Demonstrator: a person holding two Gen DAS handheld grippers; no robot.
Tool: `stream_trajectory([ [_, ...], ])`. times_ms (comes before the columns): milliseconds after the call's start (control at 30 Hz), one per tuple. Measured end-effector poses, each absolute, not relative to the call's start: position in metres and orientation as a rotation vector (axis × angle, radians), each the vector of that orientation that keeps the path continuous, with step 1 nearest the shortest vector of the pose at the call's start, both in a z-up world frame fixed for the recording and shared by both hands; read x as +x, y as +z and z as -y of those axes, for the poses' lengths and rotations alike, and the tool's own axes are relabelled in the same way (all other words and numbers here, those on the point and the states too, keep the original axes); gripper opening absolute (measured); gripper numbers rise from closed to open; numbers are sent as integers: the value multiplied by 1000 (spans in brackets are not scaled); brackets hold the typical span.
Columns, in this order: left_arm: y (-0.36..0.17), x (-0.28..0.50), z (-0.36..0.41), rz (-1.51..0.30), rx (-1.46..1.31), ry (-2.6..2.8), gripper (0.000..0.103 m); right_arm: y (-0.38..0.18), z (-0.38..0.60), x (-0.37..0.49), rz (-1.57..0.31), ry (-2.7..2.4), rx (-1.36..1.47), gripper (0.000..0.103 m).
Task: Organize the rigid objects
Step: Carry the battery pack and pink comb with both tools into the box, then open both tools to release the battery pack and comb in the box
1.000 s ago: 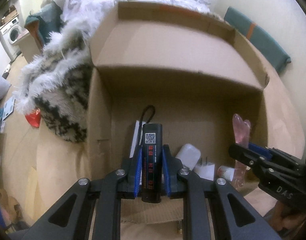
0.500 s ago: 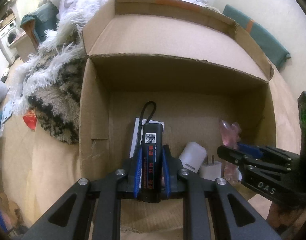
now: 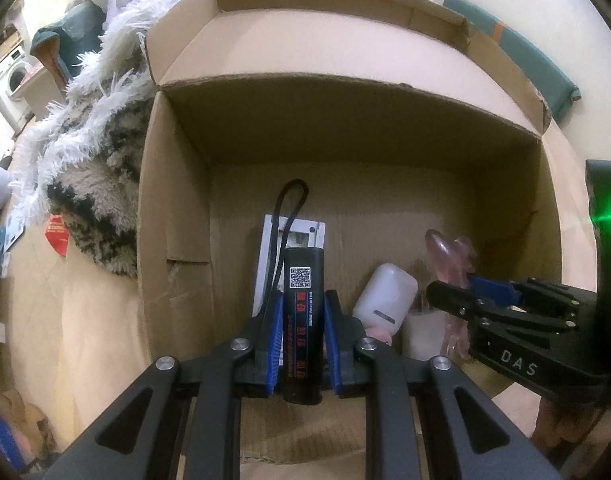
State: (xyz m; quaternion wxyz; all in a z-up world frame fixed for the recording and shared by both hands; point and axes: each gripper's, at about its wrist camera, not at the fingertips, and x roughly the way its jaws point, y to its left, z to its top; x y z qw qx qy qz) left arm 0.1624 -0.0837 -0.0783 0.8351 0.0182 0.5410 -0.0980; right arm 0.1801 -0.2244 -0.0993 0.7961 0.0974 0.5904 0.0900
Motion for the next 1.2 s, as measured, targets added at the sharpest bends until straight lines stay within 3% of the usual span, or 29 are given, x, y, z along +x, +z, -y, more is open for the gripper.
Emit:
stream_trajectory([
  [567, -92, 163, 88, -1176, 58, -182, 17, -109, 216, 197, -1298, 192, 242, 37],
  [633, -92, 163, 90, -1173, 64, -183, 18, -108, 216, 197, -1287, 195, 249, 45],
  [667, -91, 163, 90, -1174, 61, -185, 22, -106, 220, 198, -1277, 199, 253, 53],
  [733, -89, 161, 91, -1171, 51, -184, 28, -100, 224, 196, -1250, 207, 257, 58],
  [867, -82, 160, 91, -1149, 56, -162, 54, -89, 224, 197, -1199, 226, 273, 70],
  [967, -80, 161, 89, -1137, 67, -134, 61, -88, 227, 199, -1194, 228, 297, 71],
  [1200, -82, 164, 87, -1157, 58, -125, 61, -88, 232, 198, -1196, 208, 307, 74],
])
